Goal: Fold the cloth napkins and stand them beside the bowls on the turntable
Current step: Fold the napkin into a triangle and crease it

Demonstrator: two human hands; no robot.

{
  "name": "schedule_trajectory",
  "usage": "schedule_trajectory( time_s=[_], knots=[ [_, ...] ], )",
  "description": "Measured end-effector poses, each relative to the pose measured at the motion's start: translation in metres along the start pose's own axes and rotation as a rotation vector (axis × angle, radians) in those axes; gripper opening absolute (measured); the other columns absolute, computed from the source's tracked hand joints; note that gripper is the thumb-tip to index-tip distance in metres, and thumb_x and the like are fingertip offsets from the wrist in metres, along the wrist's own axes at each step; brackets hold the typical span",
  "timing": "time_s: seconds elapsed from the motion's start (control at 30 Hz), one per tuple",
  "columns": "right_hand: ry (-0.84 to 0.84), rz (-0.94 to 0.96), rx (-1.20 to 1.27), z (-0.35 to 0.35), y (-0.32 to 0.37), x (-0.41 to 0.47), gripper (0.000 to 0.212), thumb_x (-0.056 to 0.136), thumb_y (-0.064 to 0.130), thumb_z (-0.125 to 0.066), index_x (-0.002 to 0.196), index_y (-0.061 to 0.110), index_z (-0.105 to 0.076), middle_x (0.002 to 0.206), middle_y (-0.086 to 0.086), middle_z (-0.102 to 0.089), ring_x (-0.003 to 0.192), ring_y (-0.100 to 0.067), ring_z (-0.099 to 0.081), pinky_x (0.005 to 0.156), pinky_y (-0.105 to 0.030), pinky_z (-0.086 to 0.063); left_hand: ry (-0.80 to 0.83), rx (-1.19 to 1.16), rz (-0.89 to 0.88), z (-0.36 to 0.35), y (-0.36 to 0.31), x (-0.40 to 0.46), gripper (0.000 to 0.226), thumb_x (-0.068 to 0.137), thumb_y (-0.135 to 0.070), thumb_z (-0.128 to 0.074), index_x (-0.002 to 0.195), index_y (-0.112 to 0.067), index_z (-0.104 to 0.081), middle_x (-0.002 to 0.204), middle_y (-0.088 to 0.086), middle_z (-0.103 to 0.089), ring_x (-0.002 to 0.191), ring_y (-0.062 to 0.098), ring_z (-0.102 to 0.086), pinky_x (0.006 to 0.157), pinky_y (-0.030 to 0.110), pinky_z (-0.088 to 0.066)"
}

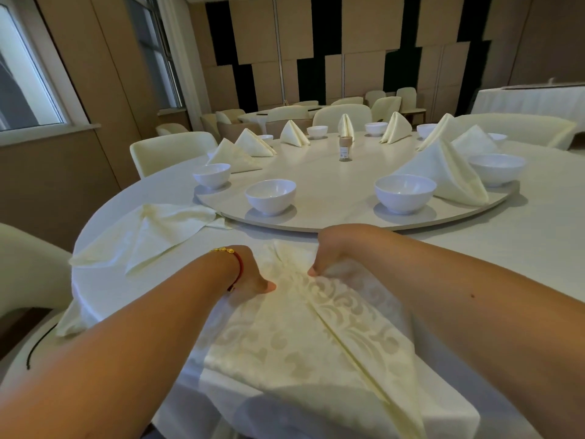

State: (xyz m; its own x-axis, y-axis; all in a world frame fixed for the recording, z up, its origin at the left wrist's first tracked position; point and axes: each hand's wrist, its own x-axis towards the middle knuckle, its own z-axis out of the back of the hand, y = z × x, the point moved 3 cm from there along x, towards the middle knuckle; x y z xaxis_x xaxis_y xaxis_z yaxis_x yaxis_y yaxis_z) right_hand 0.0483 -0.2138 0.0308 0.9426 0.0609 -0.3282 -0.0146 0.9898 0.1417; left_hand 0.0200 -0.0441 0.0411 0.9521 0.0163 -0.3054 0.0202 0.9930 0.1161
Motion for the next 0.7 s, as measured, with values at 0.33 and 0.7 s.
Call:
schedule_trajectory(
  time_s=[0.33,0.7],
  knots=[
    [-0.171,-0.027,0.172,-0.017,-0.002,-0.013,0.061,0.084,0.042,-0.069,0.133,0.009,-0.052,0.131,-0.006,-0.058,0.116,-0.024,-0.057,0.096,-0.031,-0.045,-0.075,-0.224,0.045,-0.01,-0.001,-0.004,0.043,0.085,-0.05,-0.064,0.092,-0.009,-0.055,0.071,0.002,-0.052,0.075,0.019,-0.056,0.071,0.026,-0.045],
    [-0.407,0.038,0.38,-0.011,-0.016,-0.036,0.037,0.078,0.032,-0.075,0.064,0.019,-0.043,0.064,0.004,-0.048,0.069,-0.021,-0.052,0.05,-0.025,-0.031,-0.207,-0.654,0.075,-0.022,0.001,-0.004,0.035,0.08,-0.041,-0.069,0.091,-0.01,-0.057,0.08,0.003,-0.061,0.07,0.018,-0.059,0.06,0.027,-0.044]
  ],
)
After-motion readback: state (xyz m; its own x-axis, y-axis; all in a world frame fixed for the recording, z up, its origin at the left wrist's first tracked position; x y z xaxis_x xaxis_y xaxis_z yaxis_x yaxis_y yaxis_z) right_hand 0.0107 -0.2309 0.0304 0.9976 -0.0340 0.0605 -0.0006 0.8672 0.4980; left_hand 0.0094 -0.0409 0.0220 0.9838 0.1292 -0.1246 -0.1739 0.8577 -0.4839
